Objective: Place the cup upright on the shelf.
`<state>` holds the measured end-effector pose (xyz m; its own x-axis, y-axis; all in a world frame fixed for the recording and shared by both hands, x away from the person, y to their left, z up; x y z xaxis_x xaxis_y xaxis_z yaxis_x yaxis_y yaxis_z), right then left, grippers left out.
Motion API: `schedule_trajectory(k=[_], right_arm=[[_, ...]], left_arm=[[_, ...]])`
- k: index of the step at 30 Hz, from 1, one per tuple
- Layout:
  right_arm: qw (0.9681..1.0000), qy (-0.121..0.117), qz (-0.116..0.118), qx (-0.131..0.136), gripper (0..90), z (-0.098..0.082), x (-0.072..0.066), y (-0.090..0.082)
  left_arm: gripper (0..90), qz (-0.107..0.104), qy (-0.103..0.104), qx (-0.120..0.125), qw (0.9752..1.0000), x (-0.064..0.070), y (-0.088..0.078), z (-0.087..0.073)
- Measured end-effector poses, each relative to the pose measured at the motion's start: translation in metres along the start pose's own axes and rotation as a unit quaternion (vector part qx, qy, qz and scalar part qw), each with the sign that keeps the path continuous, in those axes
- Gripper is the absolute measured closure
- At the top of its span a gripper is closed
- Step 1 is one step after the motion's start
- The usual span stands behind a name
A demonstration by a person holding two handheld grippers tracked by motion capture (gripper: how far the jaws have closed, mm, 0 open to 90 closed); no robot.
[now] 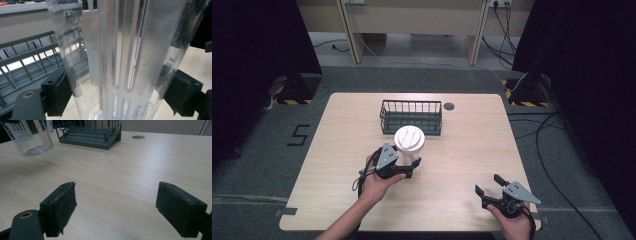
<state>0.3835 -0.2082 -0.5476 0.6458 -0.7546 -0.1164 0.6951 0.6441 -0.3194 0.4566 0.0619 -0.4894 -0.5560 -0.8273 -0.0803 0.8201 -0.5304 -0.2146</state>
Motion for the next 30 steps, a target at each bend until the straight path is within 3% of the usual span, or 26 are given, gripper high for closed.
schedule_trajectory(k=[30], right_arm=[[1.0000,0.001,0.001,0.000,17.0,0.000,0.000,0.000]], left_arm=[[17.8,0.030,0.008,0.021,0.9993,-0.034,0.029,0.042]])
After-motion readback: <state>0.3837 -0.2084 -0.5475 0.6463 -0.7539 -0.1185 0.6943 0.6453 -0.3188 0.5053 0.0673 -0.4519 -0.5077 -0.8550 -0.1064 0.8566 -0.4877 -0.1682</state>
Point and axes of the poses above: each handheld gripper's, and its own axes: y roughly forward along the jaws, z roughly out of its top, x roughly to its right, the point moved 10 cm from there along y, roughly forward along the jaws, and after that the axes turned 11 degrees about z, right-handed, at the moved point
